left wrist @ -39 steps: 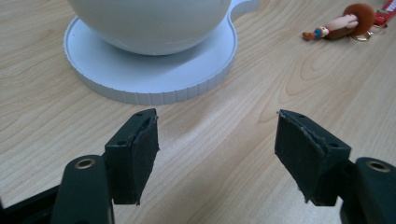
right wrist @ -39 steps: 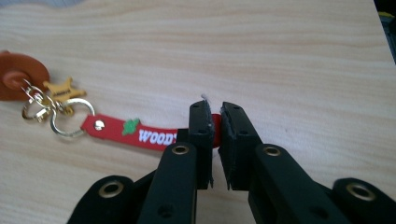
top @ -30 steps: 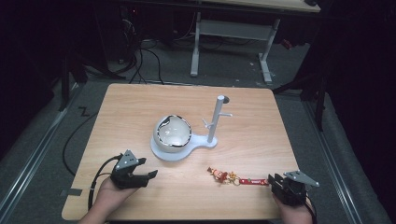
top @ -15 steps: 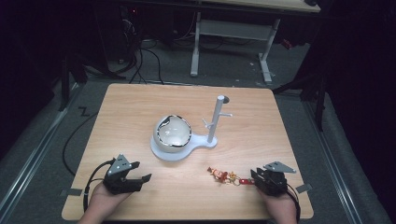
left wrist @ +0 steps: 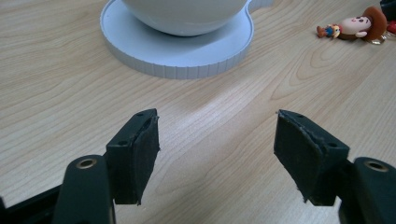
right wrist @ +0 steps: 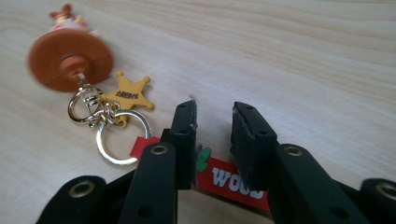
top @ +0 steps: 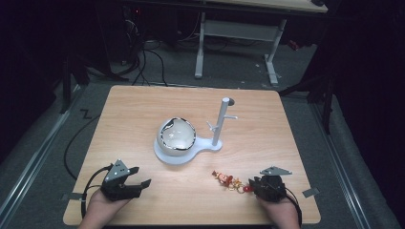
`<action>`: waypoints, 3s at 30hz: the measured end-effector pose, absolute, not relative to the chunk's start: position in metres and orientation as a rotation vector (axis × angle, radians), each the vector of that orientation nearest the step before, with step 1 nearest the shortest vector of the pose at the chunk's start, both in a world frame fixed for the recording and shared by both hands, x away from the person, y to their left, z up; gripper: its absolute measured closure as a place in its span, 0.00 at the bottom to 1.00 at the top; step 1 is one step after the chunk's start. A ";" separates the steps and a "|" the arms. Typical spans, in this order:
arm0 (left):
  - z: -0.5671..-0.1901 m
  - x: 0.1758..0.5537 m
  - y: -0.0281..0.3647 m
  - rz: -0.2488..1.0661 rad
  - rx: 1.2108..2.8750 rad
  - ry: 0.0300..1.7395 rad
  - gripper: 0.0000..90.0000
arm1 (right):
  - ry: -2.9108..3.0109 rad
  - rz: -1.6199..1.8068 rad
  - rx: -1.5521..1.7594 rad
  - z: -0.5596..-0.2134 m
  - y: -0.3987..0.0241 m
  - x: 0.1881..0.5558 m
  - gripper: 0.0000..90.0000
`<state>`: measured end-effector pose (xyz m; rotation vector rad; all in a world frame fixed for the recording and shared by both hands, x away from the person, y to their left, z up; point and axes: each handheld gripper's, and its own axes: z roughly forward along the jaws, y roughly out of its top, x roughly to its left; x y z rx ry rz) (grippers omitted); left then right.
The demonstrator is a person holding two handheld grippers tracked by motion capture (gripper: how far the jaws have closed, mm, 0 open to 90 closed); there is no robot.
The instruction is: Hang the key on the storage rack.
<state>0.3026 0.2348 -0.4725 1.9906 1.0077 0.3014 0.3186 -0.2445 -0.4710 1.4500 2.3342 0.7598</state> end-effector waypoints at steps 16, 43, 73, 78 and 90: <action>-0.473 0.311 0.226 0.289 2.014 0.969 0.35 | 2.407 0.765 1.440 -0.467 -0.239 0.287 0.69; -0.474 0.298 0.236 0.302 2.028 0.990 0.35 | 2.784 0.373 1.078 -0.448 -0.205 0.301 0.59; -0.473 0.298 0.235 0.289 2.032 0.964 0.35 | 3.067 -0.144 0.837 -0.448 -0.167 0.335 0.83; -0.474 0.297 0.234 0.291 2.032 0.964 0.35 | 3.063 -0.145 0.851 -0.448 -0.167 0.335 0.83; -0.476 0.297 0.238 0.274 2.020 0.987 0.35 | 3.068 -0.184 0.819 -0.426 -0.168 0.335 0.83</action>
